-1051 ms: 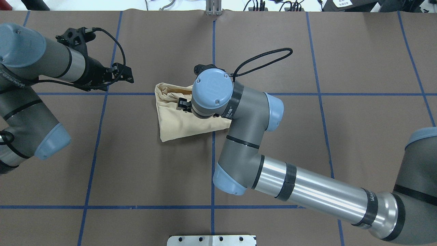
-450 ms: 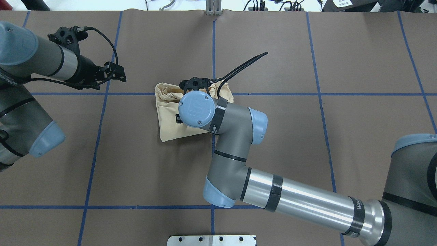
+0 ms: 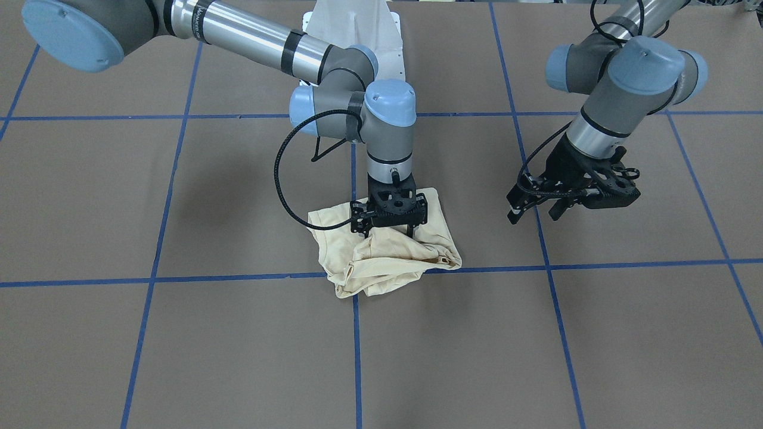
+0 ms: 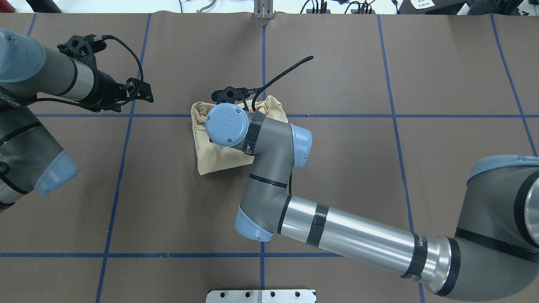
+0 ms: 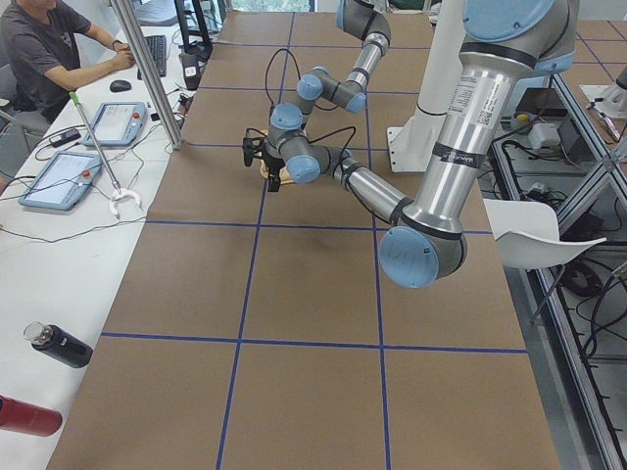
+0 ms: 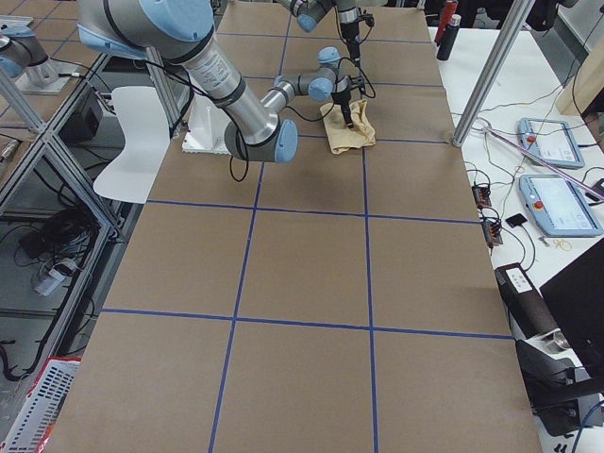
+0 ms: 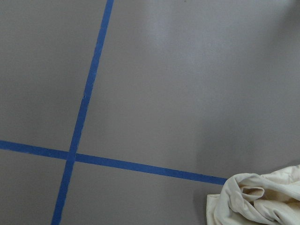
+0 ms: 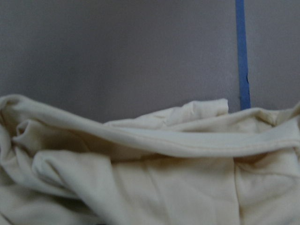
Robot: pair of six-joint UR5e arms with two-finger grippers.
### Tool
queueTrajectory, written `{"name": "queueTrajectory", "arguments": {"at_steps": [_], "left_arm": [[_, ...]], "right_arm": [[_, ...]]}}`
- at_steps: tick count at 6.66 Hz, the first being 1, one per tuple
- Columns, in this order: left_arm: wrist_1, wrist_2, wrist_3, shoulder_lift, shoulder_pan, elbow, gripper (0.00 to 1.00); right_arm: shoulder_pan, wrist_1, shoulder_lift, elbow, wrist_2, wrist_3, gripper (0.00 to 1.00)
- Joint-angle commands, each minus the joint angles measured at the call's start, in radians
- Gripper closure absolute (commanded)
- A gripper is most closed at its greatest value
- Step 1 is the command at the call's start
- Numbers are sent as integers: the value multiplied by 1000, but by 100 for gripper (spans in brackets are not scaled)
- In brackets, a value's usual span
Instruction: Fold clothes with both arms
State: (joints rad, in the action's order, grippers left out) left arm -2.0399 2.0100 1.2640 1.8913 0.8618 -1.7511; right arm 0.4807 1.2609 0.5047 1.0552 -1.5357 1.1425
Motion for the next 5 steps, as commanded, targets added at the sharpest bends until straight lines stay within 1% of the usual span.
{"name": "queueTrajectory", "arguments": {"at_steps": [1,2,4,5], "left_arm": [[1,-1,0,-1,3,2,0],[4,1,0,-1,17,2,0],[3,3,-2,0,32,13,0],[0,4,-3,0,49,13,0]], "right_arm": [[68,-145,-69,-159,18,-12,11],[90,-197,-93,-223,53,-18,10],[99,-196,-121,-228,57,-24,9],[114,-195,-121,-225,52,-24,7]]}}
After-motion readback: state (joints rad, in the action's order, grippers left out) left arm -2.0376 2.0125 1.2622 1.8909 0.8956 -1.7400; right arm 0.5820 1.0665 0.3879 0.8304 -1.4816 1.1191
